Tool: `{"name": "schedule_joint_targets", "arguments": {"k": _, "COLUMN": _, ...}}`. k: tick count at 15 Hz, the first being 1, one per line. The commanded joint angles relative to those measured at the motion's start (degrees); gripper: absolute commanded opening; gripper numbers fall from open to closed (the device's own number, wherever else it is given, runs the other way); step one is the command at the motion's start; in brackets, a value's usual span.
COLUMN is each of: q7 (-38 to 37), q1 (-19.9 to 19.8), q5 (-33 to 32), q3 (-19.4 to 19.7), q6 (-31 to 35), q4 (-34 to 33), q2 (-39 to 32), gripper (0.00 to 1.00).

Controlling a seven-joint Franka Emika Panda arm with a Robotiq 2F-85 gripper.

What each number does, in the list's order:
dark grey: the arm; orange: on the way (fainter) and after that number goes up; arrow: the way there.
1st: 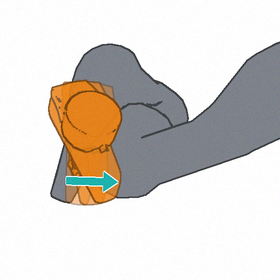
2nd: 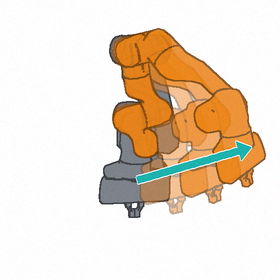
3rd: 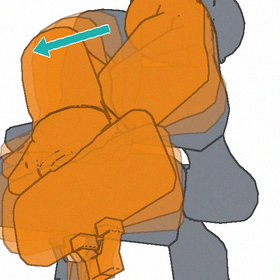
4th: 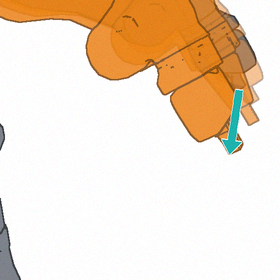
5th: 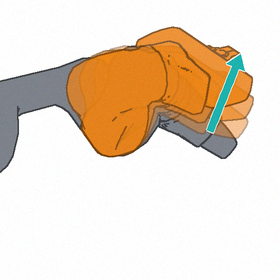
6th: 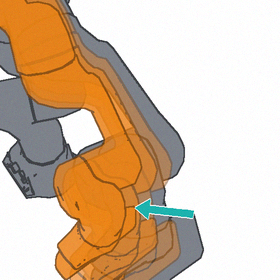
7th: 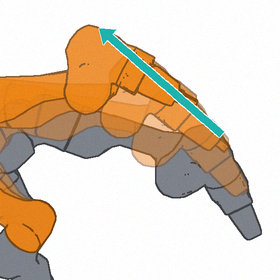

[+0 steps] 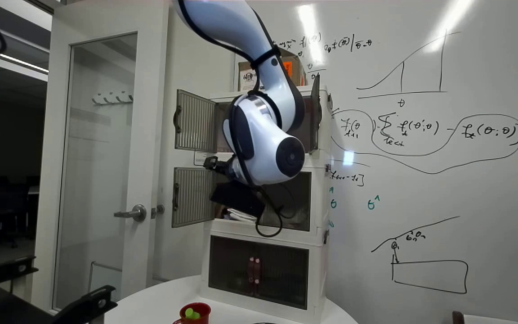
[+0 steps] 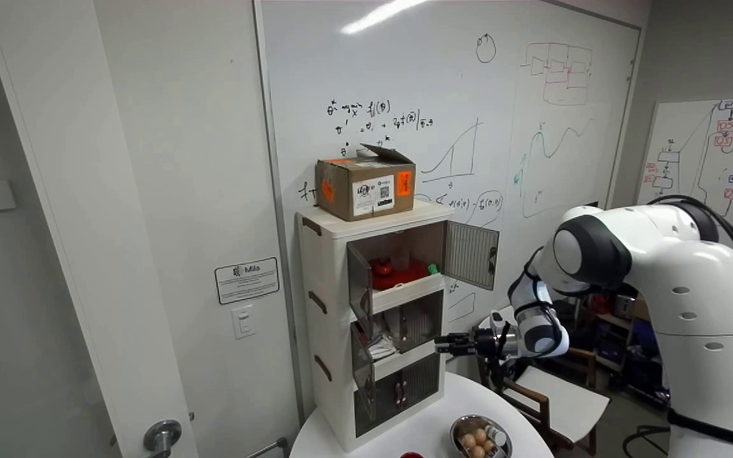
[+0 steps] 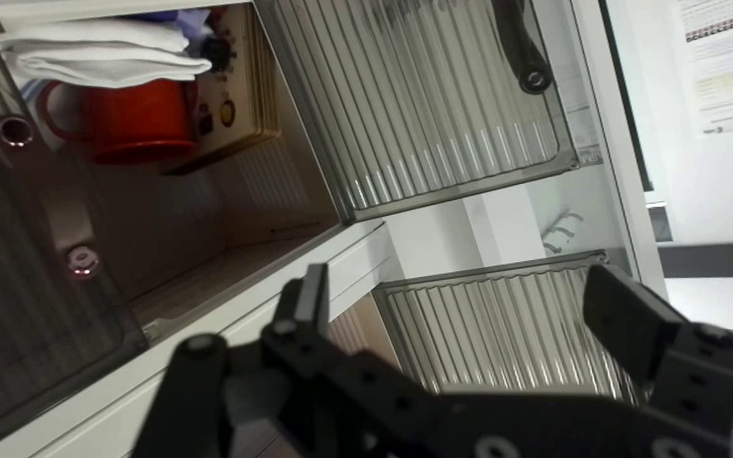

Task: Open the right cabinet door of the middle compartment

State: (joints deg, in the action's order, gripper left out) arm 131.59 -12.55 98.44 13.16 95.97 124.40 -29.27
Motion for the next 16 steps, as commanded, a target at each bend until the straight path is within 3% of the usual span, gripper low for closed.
{"name": "schedule_joint_targets", "arguments": {"k": 1, "q7": -0.09, "q1": 0.04, "q5": 0.09, "q3": 0.06, "q6": -0.09, "q4": -0.76, "q2": -0.57, "gripper": 1.0}}
{"name": "schedule_joint_targets", "arguments": {"k": 5, "q7": -0.09, "q1": 0.02, "q5": 0.14, "q3": 0.03, "q6": -0.08, "q4": -1.28, "q2": -1.01, "gripper": 1.0}}
{"name": "schedule_joint_targets", "arguments": {"k": 9, "q7": 1.1, "q1": -0.38, "q5": -2.82, "q3": 0.43, "q6": -1.37, "q4": 2.45, "q2": -0.98, "gripper": 1.0}}
{"name": "schedule_joint_targets", "arguments": {"k": 16, "q7": 7.56, "q1": 0.49, "q5": 4.65, "q3": -1.28, "q6": 0.33, "q4": -2.35, "q2": -3.67, "gripper": 1.0}}
